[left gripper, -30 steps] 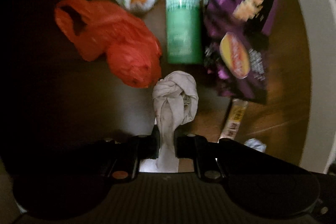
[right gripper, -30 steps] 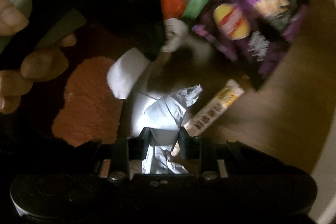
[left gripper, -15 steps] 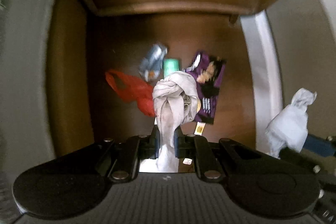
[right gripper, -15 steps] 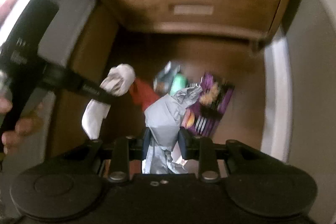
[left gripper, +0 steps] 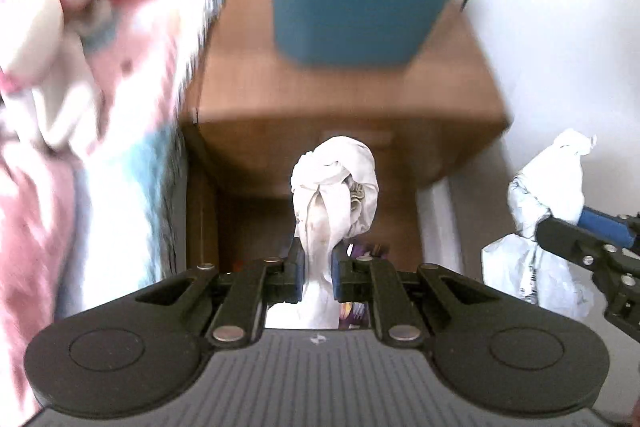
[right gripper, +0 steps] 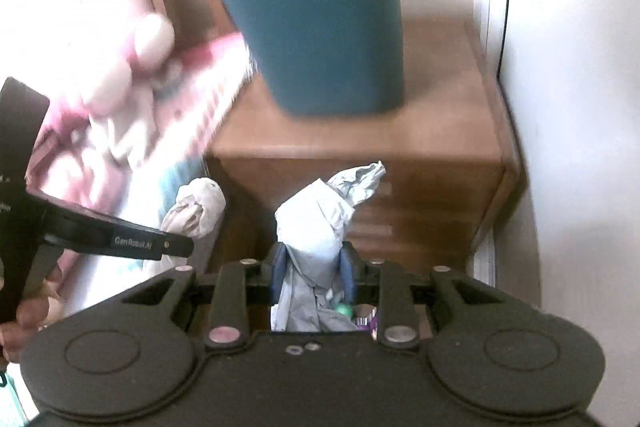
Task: Collect trash
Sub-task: 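Lift the sock and wipe up over the teal wastebasket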
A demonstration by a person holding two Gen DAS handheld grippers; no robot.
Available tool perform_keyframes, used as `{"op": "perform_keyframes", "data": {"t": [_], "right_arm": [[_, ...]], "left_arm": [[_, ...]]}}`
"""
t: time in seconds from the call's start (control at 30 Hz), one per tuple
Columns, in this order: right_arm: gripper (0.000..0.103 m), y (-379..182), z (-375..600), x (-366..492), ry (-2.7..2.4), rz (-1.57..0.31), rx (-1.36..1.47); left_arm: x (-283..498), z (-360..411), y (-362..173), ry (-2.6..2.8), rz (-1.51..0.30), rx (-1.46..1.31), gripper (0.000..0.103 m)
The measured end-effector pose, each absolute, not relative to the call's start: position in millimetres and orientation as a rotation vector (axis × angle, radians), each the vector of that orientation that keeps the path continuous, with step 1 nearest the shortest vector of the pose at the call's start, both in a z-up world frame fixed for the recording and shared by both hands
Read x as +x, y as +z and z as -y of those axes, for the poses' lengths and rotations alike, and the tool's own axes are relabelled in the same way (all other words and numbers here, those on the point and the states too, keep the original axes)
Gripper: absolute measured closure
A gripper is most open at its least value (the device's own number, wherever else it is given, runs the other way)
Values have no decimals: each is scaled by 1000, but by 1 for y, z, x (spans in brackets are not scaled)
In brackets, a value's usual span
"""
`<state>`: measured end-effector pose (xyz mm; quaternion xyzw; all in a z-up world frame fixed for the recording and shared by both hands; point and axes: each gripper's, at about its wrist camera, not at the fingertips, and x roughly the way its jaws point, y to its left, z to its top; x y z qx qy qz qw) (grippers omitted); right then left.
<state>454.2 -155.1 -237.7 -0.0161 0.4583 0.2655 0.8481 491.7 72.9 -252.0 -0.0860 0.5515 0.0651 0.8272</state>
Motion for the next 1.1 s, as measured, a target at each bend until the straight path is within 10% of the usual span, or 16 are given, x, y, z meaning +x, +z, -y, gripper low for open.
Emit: {"op": "perform_keyframes", "data": {"t": [0.57,1.1], "right_arm": [[77,-70,104,554,576,-649,-97],[77,-68,41,681,505,-718,-185]], "left_arm": [[580,-101,-75,126,-857,-82,90],[729,-125,-72,98,-911,-31,90]]}}
